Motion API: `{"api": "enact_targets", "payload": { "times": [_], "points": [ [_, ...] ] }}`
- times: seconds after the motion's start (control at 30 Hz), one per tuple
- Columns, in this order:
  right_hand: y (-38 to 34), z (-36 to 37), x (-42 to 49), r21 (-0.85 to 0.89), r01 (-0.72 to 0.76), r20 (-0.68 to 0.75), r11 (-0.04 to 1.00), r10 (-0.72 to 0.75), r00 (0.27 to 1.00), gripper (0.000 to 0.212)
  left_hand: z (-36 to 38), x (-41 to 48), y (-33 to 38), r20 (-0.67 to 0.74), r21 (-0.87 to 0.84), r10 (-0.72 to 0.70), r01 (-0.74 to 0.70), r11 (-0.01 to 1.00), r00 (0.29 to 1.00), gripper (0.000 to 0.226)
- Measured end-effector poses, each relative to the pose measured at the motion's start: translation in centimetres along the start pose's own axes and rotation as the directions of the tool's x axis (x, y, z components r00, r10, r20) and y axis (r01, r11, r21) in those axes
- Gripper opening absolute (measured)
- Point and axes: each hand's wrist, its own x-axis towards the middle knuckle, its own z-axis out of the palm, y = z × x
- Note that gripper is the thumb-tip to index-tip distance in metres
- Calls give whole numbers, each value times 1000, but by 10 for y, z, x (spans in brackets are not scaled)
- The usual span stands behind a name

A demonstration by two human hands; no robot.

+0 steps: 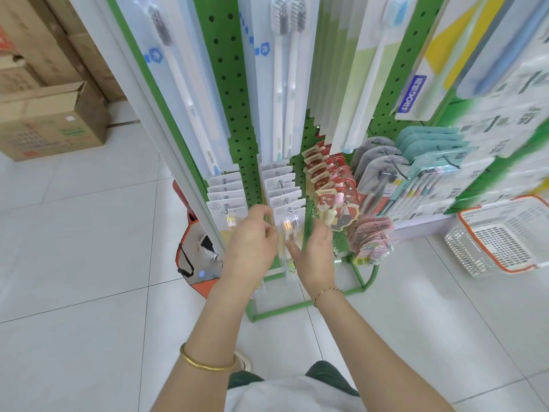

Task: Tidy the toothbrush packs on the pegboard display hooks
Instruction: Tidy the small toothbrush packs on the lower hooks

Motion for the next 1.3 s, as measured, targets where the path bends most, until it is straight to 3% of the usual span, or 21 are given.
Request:
{"api": "enact_targets", "payload": {
  "times": [0.13,0.2,0.33,0.5,0.83,1.07,1.3],
  "points": [
    [-21,-38,5,-50,234,-207,971,-239,949,28,4,8,-1,9,5,-1,1,1000,1000,34],
    [-39,-52,22,-88,317,-231,944,-329,916,21,7,12,-2,-7,29,-1,2,1000,1000,33],
    [-59,-54,56,-225,352,-107,909,-382,918,19,10,18,3,-78,174,56,-41,984,995,30],
    [-63,-47,70,-354,281,50,892,-282,958,24,9,30,16,-124,379,132,-76,922,983,22],
    [-69,-56,83,-394,312,212,864,-245,946,23,14,21,3,-194,295,82,-22,955,978,22],
    [-73,-60,71,-381,414,173,827,-376,910,12,6,12,2,-296,258,100,-22,966,950,17],
    [-76,-52,67,-357,574,267,737,-509,819,14,3,9,-5,-321,220,42,31,975,946,17]
  ]
}}
